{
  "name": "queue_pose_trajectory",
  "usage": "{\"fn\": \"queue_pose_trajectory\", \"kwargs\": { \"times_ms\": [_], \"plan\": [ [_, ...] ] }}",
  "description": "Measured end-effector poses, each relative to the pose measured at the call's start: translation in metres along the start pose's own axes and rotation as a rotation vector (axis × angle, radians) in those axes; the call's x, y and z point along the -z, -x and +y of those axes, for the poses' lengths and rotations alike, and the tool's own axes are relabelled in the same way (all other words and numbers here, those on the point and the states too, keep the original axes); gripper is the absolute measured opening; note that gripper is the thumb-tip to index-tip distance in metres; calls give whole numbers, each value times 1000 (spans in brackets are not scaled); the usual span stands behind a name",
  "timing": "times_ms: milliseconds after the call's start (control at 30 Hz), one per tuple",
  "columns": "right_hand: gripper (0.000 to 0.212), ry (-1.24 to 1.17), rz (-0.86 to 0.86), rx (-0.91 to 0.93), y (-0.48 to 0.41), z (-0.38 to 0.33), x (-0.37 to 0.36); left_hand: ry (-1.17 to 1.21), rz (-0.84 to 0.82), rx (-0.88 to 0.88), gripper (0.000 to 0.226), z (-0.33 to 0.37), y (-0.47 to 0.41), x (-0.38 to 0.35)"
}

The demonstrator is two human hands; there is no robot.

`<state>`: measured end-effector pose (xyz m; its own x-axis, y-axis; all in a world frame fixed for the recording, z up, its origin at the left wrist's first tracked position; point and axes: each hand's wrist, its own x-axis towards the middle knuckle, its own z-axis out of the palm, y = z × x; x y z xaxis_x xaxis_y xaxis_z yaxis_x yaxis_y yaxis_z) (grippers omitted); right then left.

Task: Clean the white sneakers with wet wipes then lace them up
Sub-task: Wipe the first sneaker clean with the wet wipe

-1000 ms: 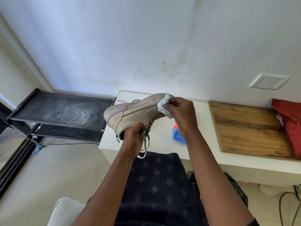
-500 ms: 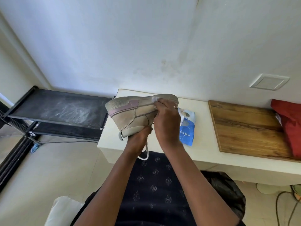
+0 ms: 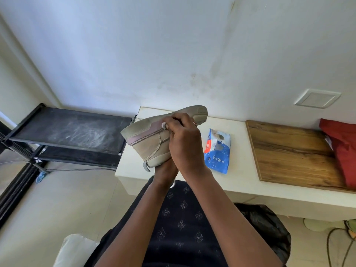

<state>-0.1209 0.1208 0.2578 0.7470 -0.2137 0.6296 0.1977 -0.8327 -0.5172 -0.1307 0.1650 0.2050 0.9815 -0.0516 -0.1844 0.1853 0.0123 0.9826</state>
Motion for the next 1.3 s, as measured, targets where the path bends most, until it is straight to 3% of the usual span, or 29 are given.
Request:
{"fn": "queue_pose_trajectory", "kwargs": {
  "times_ms": [200, 300, 400, 500, 633, 800, 933, 1033, 1167, 1233, 1300],
  "plan": [
    [18, 130, -27, -99, -14, 30, -8, 90, 56, -44, 23, 5, 13, -8],
    [19, 212, 2, -127, -17, 41, -8, 146, 81, 89, 2, 2, 13, -10],
    [15, 248, 32, -188, -27, 60, -4, 189, 55, 204, 14, 0, 14, -9],
    [22, 219, 21, -283, -31, 72, -1, 202, 80, 240, 6, 0, 14, -8],
    [21, 176, 39, -233, -24, 61, -7, 57, 108, 118, 6, 2, 11, -7],
    [22, 146, -7, -192, -16, 51, -9, 31, 111, 216, 8, -9, 10, -1],
    [17, 74, -45, -124, -12, 40, -7, 82, 139, 153, 22, 2, 10, -1],
    [24, 31, -81, -86, -10, 23, -8, 90, 106, 31, 10, 9, 15, -5],
    [20, -94, -16, -125, -7, 6, -7, 37, 70, 95, 10, -2, 15, -4],
    [18, -123, 47, -144, -3, 0, -7, 9, 24, 114, 31, 1, 17, -2],
    [17, -136, 78, -137, 1, -6, -8, 55, -10, 119, 35, 4, 19, -1]
  ]
}}
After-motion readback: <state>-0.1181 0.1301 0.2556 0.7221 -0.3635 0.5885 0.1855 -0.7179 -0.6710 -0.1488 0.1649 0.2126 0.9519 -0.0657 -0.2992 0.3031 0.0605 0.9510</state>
